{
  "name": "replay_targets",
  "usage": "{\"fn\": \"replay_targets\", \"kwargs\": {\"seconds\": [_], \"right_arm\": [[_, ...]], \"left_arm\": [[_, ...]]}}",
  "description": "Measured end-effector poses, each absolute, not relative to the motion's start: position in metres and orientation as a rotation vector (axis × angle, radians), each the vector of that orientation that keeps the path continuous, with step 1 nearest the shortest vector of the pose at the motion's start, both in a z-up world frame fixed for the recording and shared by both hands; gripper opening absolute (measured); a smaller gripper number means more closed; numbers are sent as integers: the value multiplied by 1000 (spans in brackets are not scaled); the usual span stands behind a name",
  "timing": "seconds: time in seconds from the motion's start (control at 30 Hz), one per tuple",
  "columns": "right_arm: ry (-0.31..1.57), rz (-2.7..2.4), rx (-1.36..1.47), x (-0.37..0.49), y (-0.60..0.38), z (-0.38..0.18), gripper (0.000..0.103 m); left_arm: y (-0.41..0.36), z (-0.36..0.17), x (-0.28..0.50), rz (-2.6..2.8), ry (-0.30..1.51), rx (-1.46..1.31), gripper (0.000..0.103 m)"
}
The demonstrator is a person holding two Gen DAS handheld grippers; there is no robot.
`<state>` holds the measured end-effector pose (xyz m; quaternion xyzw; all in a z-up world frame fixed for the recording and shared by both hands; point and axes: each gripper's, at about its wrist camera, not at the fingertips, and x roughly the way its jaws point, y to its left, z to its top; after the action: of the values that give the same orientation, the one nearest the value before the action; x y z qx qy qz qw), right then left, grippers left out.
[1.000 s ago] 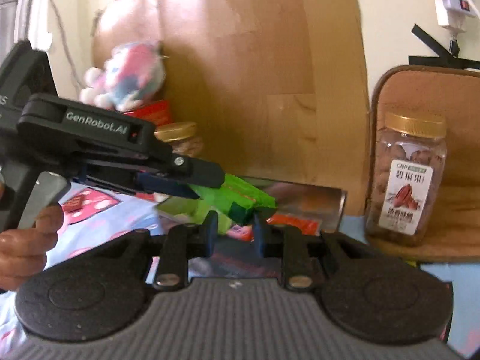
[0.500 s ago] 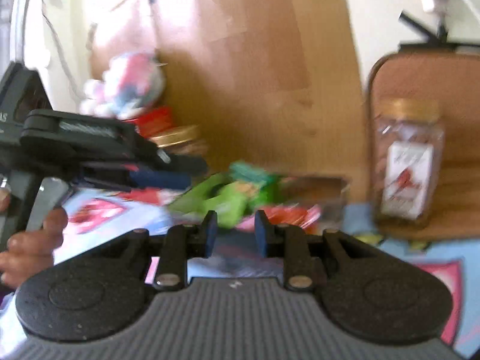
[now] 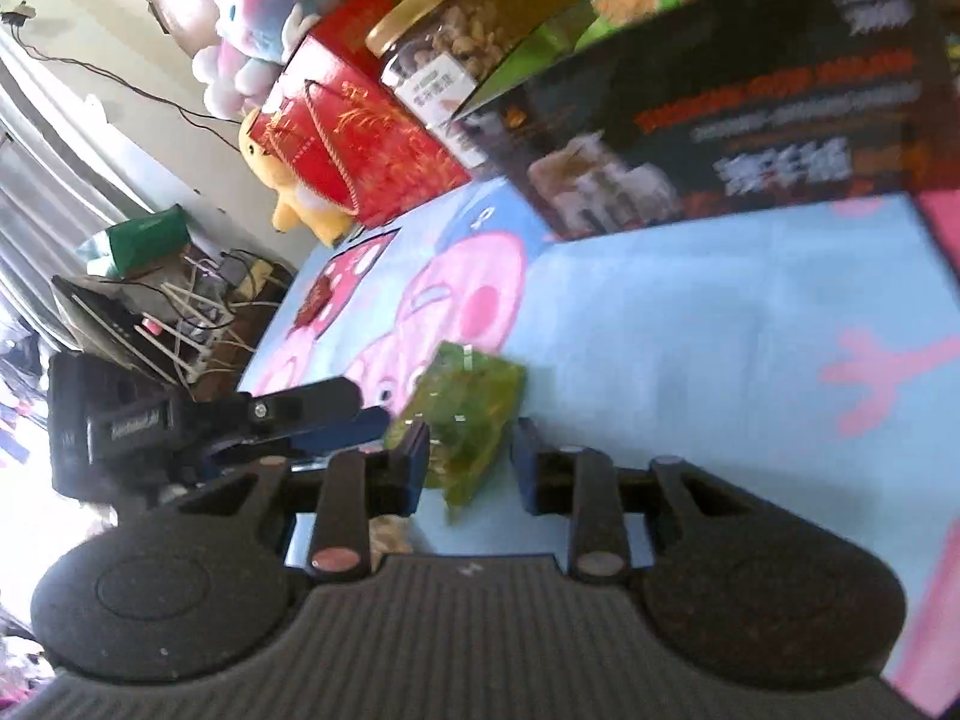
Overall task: Organize snacks
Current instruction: 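Grasp the yellow-green snack bag with the left gripper, then lower the yellow-green bag into the black tin box and release it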
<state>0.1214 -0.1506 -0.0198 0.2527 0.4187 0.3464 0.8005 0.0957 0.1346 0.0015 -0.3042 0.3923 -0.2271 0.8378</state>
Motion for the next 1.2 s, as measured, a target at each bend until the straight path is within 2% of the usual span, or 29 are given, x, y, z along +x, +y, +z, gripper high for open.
{"fn": "replay_targets", "kwargs": {"seconds": [0.03,0.1,0.13,0.17,0.2,0.5,0.57,0.63,0.8,0.87,0.9,1.0,1.2], "right_arm": [[908,739,542,122,-144,-21,22],[901,728,555,127,-137,-19,21],[902,725,573,129,-139,-19,20],[905,722,598,130,-142,-20,20],[904,717,616,130,-145,-20,19],[778,740,643,122,-175,8,17],[749,740,672,120,-188,13,17],[746,753,729,121,-198,10,17],[729,790,906,121,-222,1,17],[728,813,952,122,-227,-2,17],[727,817,963,121,-229,-1,17],[707,812,949,122,-232,5,17],[608,721,763,138,-244,40,17]], "left_arm": [[131,2,95,-478,814,-637,85],[126,3,95,-460,805,-617,81],[127,3,95,-457,807,-625,57],[126,2,98,-491,823,-661,40],[128,2,100,-548,852,-717,19],[98,44,103,-596,752,-658,20],[105,46,101,-561,724,-662,31],[116,42,99,-529,717,-705,52],[119,27,99,-609,757,-855,55],[111,29,102,-641,757,-855,43],[105,32,104,-657,760,-840,28],[90,42,112,-643,762,-772,15],[40,73,160,-617,770,-594,13]]}}
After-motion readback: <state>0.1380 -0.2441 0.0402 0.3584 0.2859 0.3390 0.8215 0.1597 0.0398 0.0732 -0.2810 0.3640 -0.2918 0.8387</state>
